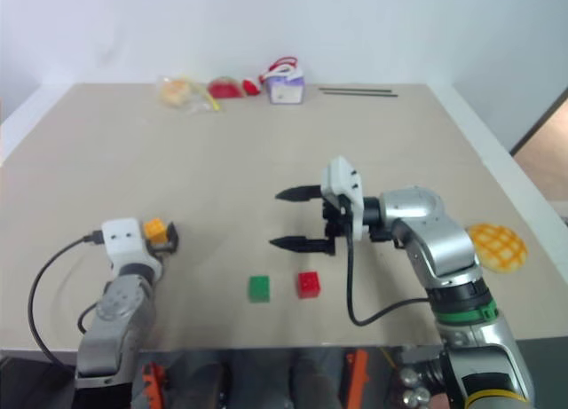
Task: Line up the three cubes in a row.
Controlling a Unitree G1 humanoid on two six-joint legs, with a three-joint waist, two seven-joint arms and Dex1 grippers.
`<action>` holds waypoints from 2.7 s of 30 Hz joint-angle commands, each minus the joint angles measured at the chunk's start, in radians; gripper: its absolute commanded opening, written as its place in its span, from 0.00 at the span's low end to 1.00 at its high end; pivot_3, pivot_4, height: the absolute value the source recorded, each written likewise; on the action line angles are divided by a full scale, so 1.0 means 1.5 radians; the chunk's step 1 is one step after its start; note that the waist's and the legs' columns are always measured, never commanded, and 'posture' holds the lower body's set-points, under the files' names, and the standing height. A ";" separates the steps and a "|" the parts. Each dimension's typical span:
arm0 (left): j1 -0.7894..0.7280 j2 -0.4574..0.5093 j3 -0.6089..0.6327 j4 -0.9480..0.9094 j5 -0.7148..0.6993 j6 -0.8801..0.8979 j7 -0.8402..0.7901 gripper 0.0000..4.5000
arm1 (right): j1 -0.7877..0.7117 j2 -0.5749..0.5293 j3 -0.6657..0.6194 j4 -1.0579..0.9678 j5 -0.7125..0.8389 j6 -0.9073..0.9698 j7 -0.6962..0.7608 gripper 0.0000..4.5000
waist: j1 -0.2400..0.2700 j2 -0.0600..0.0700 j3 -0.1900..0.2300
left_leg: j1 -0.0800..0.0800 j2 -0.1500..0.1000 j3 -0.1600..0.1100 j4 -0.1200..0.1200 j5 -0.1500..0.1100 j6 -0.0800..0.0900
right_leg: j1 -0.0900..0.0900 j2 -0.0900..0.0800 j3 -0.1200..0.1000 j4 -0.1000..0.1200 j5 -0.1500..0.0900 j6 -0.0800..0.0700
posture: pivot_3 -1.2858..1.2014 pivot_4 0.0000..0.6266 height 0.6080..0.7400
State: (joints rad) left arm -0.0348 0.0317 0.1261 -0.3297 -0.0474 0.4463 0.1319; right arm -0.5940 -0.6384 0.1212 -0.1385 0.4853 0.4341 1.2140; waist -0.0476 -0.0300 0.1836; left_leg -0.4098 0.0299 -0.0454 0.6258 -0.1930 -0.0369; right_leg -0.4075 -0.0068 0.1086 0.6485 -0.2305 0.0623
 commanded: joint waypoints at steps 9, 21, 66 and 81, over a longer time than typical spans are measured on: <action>-0.002 0.008 0.039 -0.006 0.015 0.004 0.022 1.00 | -0.010 -0.003 -0.006 -0.014 0.000 -0.004 0.003 1.00 | 0.000 0.000 0.000 | 0.000 0.000 0.000 0.000 0.000 0.000 | 0.000 0.000 0.000 0.000 0.000 0.000 | 0.52 0.24 1.00; -0.006 0.008 0.036 -0.002 0.005 0.001 0.007 1.00 | -0.008 0.002 -0.010 -0.020 0.010 -0.007 0.007 1.00 | 0.000 0.000 0.000 | 0.000 0.000 0.000 0.000 0.000 0.000 | 0.000 0.000 0.000 0.000 0.000 0.000 | 0.52 0.24 1.00; -0.152 0.389 -0.198 0.242 -0.205 -0.263 -0.992 0.30 | 0.183 -0.127 -0.108 -0.243 0.107 0.075 -0.036 1.00 | -0.001 0.000 0.000 | -0.001 0.001 0.000 -0.004 -0.001 -0.001 | -0.002 0.000 -0.002 0.000 -0.004 -0.002 | 0.52 0.24 1.00; -0.106 0.437 -0.162 0.236 -0.220 -0.267 -1.013 0.30 | 0.195 -0.126 -0.100 -0.239 0.107 0.064 -0.040 1.00 | 0.000 0.000 0.000 | 0.000 0.001 0.000 -0.003 -0.001 -0.001 | -0.002 0.000 -0.002 0.000 -0.004 -0.002 | 0.52 0.24 1.00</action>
State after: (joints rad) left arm -0.2012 0.6722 -0.1485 0.0219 -0.3761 0.0617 -1.3839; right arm -0.2910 -0.8226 -0.0113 -0.4847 0.6333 0.5455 1.1489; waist -0.0478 -0.0296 0.1838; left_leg -0.4105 0.0319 -0.0454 0.6214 -0.1949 -0.0384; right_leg -0.4100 -0.0073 0.1060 0.6487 -0.2363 0.0588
